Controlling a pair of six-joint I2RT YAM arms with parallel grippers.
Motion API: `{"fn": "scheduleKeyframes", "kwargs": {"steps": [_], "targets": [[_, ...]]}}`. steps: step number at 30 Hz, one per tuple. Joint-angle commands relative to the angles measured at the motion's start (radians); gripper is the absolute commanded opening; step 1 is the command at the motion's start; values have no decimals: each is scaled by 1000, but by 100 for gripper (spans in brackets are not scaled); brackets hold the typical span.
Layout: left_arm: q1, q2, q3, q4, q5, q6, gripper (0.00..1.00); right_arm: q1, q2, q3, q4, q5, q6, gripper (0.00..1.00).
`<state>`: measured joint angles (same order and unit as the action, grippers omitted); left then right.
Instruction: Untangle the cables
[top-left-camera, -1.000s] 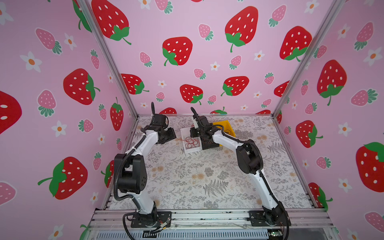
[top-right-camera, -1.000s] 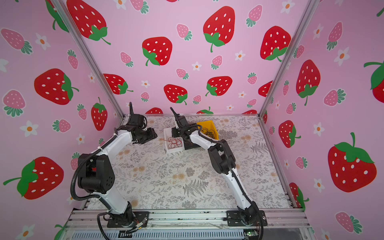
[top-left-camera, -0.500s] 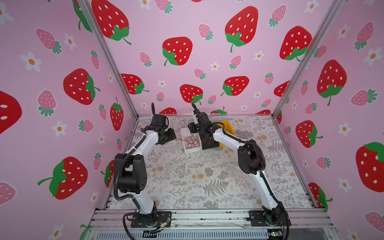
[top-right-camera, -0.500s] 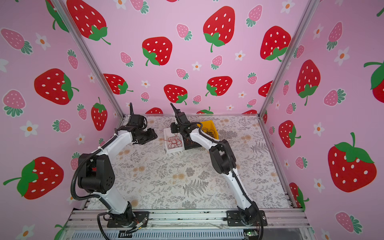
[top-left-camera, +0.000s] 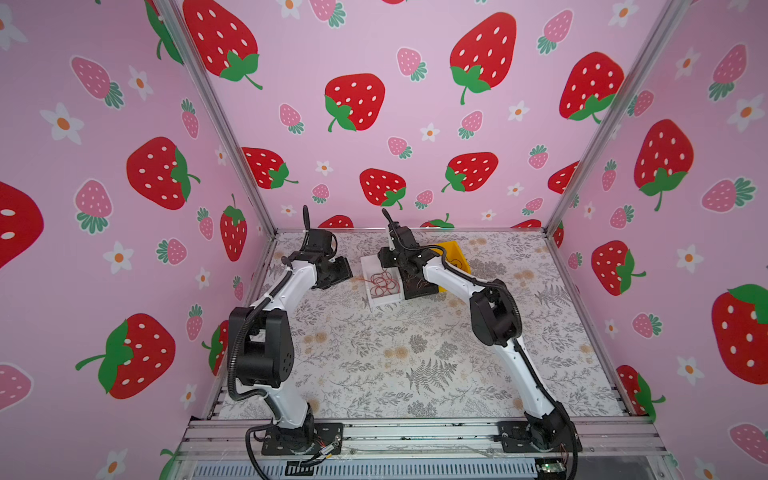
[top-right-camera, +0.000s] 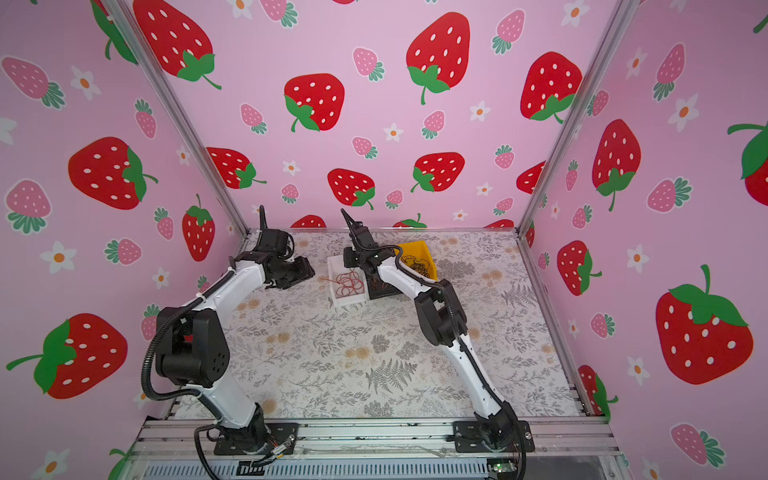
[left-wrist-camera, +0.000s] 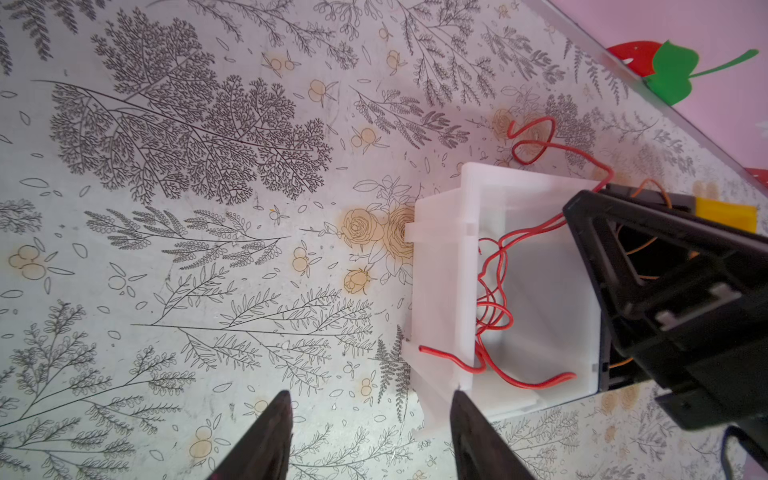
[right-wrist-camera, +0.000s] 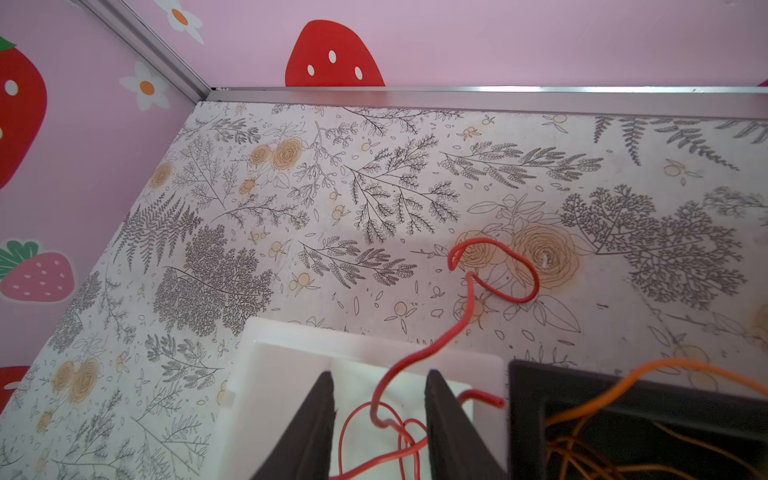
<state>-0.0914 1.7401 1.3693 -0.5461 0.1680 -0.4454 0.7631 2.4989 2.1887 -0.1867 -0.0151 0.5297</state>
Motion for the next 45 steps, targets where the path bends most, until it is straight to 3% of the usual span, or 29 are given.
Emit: {"fn": "scheduleKeyframes", "kwargs": {"steps": [1,9,22,35,45], "targets": [[4,6,-4,-1,-4,6,62,-3,40,32,12,8,18,39],[7,12,2,-9,-8,9,62,-8,82,76,14,1,27,34],[7,19,13,-21,-13,13,62,-8,39,20,114,-29,0,4],[7,12,4,-9,-12,11,62,13,-181,-292,325,-60,-55,0],[7,6,-7,0,-10,9,62,27,-250,-376,347,-88,-99,0]]}}
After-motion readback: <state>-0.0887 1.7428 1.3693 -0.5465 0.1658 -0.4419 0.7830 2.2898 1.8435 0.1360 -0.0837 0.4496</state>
